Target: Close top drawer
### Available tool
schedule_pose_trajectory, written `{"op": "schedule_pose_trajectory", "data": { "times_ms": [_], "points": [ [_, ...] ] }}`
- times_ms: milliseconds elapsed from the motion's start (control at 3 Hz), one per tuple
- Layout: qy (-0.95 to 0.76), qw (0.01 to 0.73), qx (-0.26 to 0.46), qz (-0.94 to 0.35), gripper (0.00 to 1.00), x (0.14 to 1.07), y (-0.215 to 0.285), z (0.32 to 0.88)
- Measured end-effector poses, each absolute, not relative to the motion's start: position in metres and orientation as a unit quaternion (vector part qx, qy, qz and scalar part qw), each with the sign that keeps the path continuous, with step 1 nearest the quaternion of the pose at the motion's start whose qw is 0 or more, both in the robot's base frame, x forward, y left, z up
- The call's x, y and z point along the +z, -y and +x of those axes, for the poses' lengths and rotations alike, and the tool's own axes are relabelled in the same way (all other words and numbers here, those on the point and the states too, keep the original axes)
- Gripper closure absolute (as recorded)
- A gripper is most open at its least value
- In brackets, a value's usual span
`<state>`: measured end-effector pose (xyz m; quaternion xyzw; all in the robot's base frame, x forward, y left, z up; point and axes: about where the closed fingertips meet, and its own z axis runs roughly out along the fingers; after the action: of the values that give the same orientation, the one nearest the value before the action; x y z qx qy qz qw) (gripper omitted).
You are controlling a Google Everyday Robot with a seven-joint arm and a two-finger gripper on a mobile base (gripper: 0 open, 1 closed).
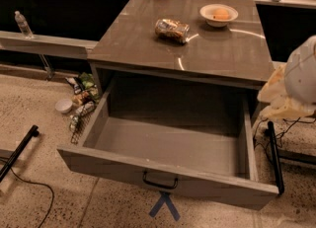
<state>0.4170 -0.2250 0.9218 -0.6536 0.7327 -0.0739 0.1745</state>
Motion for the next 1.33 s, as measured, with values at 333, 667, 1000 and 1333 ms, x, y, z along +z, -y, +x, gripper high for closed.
{"op": "schedule_pose_trajectory", "data": {
  "times_ms": [333,667,1000,1333],
  "points": [
    [-0.701,0.175,-0.095,-0.685,0.85,0.870,0.231,0.403],
    [-0.681,0.174,-0.108,-0.704,1.00,0.811,0.236,0.389],
    [-0.677,0.192,-0.125,-0.700,1.00,0.801,0.236,0.397],
    [-0.685,0.183,-0.128,-0.693,1.00,0.796,0.236,0.394]
  ]
}}
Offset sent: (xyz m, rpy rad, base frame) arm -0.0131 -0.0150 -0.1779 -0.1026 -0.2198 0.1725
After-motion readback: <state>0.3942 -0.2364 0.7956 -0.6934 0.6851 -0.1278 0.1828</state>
